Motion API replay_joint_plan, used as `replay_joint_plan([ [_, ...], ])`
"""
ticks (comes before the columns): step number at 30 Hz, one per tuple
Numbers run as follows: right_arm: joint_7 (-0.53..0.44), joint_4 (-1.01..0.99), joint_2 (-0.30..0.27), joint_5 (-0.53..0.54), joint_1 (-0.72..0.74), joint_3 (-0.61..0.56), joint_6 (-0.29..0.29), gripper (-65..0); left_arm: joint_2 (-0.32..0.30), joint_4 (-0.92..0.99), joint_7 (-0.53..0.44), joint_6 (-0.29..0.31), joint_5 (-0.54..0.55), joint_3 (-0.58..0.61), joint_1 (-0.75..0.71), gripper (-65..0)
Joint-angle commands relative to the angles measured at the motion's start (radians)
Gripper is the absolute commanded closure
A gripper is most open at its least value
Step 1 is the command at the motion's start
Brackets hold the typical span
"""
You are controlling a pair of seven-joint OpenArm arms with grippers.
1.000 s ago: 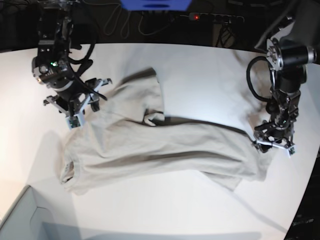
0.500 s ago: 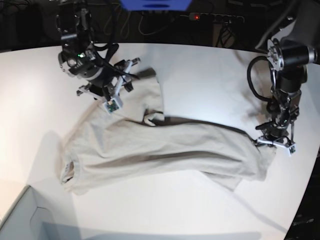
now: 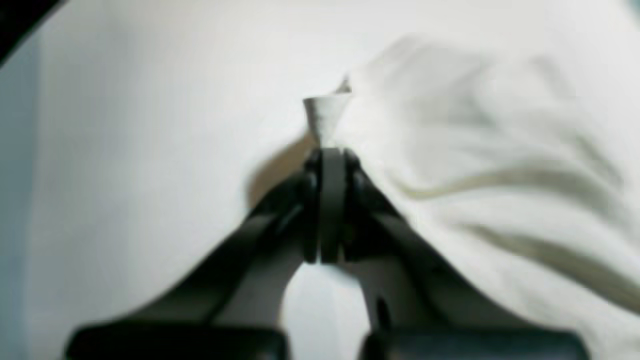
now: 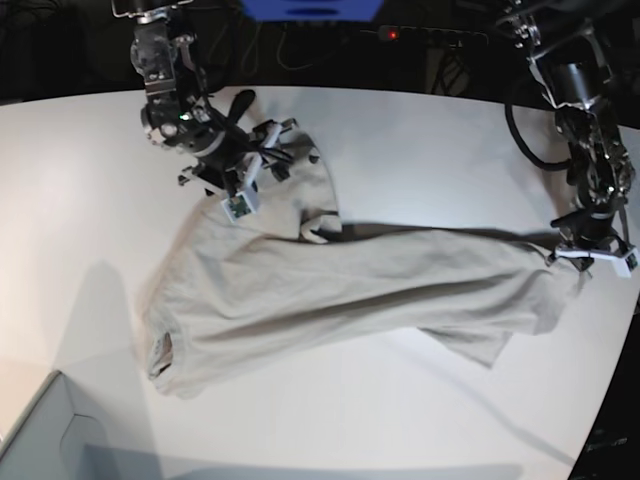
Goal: Layout the t-shirt on the table in an organized manner, then fold the t-shirt properly
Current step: 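Move both grippers to new shirt edges and grasp them, then lift the shirt high with both grippers, stretching it taut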
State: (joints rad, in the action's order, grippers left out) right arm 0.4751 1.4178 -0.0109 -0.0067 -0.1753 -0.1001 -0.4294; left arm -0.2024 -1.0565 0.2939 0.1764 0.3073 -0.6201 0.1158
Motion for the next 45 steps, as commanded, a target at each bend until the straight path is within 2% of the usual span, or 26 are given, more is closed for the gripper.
replay_joint_plan([
  [1,-0.017,0.018,0.001,0.007,0.006,-0.005,-0.004,-33.1,-0.002,-0.043,-0.005,0.004,0.005,-0.004,-0.014,0.0],
  [7,-0.013,0.030,-0.002,0.006,-0.011,0.006,-0.004,-33.0,0.024,-0.103,-0.005,0.004,0.005,-0.005,-0.103,0.0],
  [13,-0.019,0.058,-0.001,0.007,-0.026,0.136,-0.006,-33.1,0.024,-0.110,0.001,0.004,0.005,-0.040,-0.153,0.0],
  [16,-0.019,0.059,-0.004,0.007,-0.025,0.145,-0.006,-33.1,0.033,-0.110,0.003,0.004,0.005,-0.065,-0.176,0.0],
  [19,-0.017,0.062,-0.033,0.007,-0.033,0.155,-0.006,-33.1,0.054,-0.113,0.003,0.005,0.005,-0.094,-0.213,0.0],
  [25,-0.013,0.028,-0.041,0.007,-0.036,0.159,-0.006,-33.1,0.099,-0.112,-0.005,0.007,0.005,-0.117,-0.276,0.0],
  [34,-0.019,-0.096,-0.048,0.007,-0.045,0.150,-0.010,-32.7,0.113,-0.101,-0.006,0.007,0.005,-0.117,-0.313,0.0],
  [36,-0.020,-0.114,-0.048,0.007,-0.042,0.150,-0.010,-29.0,0.113,-0.101,-0.006,0.007,0.005,-0.117,-0.313,0.0],
  [37,-0.020,-0.124,-0.048,0.007,-0.042,0.150,-0.010,-24.7,0.113,-0.101,-0.006,0.007,0.005,-0.117,-0.313,0.0],
  [41,-0.014,-0.127,-0.048,0.007,-0.040,0.152,-0.010,-1.9,0.113,-0.101,0.000,0.007,0.005,-0.117,-0.307,0.0],
  [42,-0.013,-0.134,-0.050,0.007,-0.046,0.156,-0.010,0.0,0.113,-0.104,0.000,0.007,0.005,-0.114,-0.307,0.0],
  [45,-0.019,-0.157,-0.053,0.012,-0.049,0.161,-0.010,0.0,0.114,-0.112,0.001,0.007,0.005,-0.113,-0.305,0.0],
])
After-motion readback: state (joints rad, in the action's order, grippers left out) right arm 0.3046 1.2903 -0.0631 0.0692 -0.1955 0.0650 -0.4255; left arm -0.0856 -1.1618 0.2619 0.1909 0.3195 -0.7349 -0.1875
